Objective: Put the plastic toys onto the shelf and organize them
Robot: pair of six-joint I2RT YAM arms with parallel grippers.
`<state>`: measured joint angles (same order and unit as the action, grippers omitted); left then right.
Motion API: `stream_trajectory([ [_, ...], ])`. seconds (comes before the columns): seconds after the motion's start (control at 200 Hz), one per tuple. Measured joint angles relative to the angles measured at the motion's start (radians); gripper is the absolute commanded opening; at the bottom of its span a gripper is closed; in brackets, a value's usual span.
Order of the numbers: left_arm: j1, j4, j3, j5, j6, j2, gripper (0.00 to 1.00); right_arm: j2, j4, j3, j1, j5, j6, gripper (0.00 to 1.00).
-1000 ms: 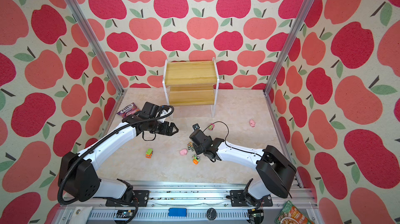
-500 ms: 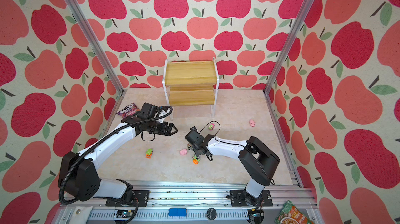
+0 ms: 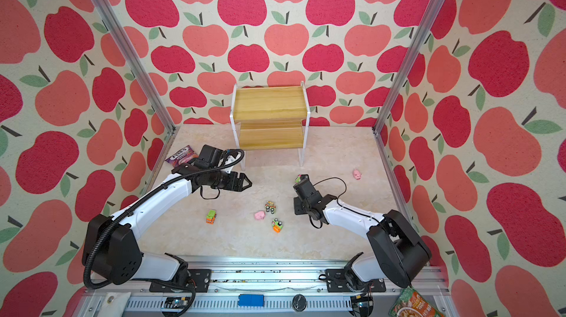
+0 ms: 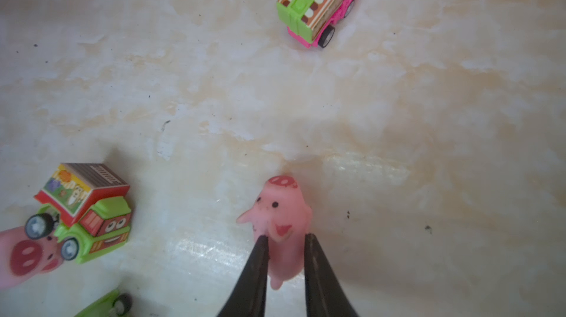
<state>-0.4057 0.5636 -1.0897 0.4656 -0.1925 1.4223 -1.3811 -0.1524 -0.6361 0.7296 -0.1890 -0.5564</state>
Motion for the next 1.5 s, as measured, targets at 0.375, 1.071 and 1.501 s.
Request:
stream_trajectory([
  [0.375, 0.000, -0.014, 0.012, 0.014, -0.002, -0.003, 0.86, 0.116, 0.047, 0.093, -0.082, 0.048, -0.126, 0.49],
  [1.071, 0.000, -0.014, 0.014, 0.003, 0.001, -0.024, 0.87, -0.143, -0.108, -0.140, 0.036, -0.058, 0.023, 0.52],
  [1.501, 0.014, -0.014, 0.016, -0.005, 0.002, -0.037, 0.87, -0.230, -0.155, -0.209, 0.036, -0.098, 0.121, 0.27],
])
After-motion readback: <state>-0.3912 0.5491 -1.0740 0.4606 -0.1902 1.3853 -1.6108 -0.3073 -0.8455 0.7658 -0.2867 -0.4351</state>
